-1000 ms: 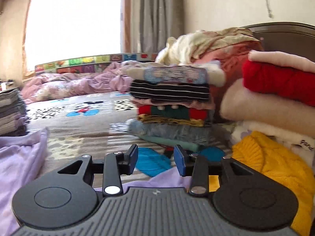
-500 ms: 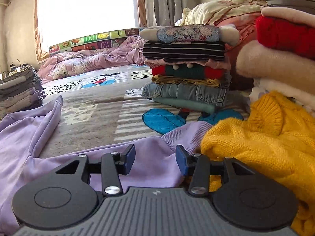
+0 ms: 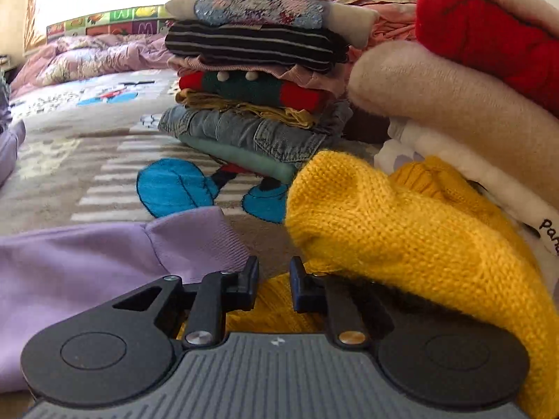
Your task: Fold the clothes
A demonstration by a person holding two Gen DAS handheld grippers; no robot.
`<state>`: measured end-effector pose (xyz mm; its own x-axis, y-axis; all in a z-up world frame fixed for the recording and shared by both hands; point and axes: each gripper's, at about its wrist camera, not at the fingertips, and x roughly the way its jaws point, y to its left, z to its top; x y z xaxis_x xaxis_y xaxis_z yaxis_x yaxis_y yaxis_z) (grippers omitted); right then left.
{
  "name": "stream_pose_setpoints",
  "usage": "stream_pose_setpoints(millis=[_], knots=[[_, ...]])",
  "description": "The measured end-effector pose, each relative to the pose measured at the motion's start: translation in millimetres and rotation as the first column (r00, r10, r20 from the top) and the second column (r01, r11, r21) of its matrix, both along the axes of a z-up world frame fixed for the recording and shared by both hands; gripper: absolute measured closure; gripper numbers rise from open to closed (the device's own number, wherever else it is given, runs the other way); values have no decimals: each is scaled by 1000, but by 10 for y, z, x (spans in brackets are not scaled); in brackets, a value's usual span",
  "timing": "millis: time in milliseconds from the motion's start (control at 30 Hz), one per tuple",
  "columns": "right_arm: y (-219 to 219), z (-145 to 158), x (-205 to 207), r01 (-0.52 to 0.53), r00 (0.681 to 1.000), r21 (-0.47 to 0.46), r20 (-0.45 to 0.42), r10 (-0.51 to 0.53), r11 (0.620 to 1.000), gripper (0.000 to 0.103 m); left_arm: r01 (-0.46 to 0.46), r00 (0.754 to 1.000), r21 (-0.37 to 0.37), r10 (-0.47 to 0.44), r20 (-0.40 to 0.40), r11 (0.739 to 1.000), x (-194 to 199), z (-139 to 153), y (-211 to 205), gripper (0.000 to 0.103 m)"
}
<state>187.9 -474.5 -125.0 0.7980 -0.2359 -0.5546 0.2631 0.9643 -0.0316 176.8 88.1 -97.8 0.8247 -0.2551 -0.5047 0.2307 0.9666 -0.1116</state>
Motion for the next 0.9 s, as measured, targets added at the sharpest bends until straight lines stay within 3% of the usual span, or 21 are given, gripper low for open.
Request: stream_pose_setpoints(millis=[67, 200, 300, 433, 500, 533, 600, 700, 733, 800, 900], knots=[[126, 104, -166, -10, 999, 47, 53, 8, 999, 63, 1, 1000, -4, -1, 5, 1000, 0, 16, 7, 33], [385, 46, -462, -38, 999, 69, 31, 36, 997, 62, 1, 1000, -14, -1, 3, 1000, 23, 22, -5, 33], [367, -7, -484, 1, 1000, 27, 0, -1, 1000, 67, 14, 1000, -15, -14, 3, 1000, 31, 22, -62, 33], [-137, -29, -434, 111, 993, 53, -35, -109, 992, 77, 31, 999, -19, -31, 11, 999, 29, 49, -115, 33], [-226, -31, -412, 106, 992, -32, -68, -108, 994, 85, 31, 999, -26, -30, 21, 999, 32, 80, -111, 33], [-272, -25, -426, 116, 990, -32, -72, -118, 993, 92, 27, 999, -31, -26, 24, 999, 37, 91, -101, 33], [-320, -8, -447, 135, 987, 10, -85, -134, 991, 93, 23, 999, -38, -22, 25, 999, 45, 98, -90, 32], [-187, 75, -485, 117, 989, 75, -95, -109, 990, 82, 23, 999, -37, -22, 23, 999, 52, 94, -92, 32], [-134, 116, -520, 107, 992, 108, -81, -99, 988, 67, 24, 999, -34, -23, 22, 999, 54, 88, -99, 32], [-10, 190, -586, 81, 996, 165, -55, -73, 983, 47, 24, 1000, -30, -23, 21, 999, 55, 83, -108, 32], [208, 292, -666, 32, 999, 216, -6, -31, 976, 46, 16, 1000, -32, -15, 23, 999, 55, 86, -104, 32]])
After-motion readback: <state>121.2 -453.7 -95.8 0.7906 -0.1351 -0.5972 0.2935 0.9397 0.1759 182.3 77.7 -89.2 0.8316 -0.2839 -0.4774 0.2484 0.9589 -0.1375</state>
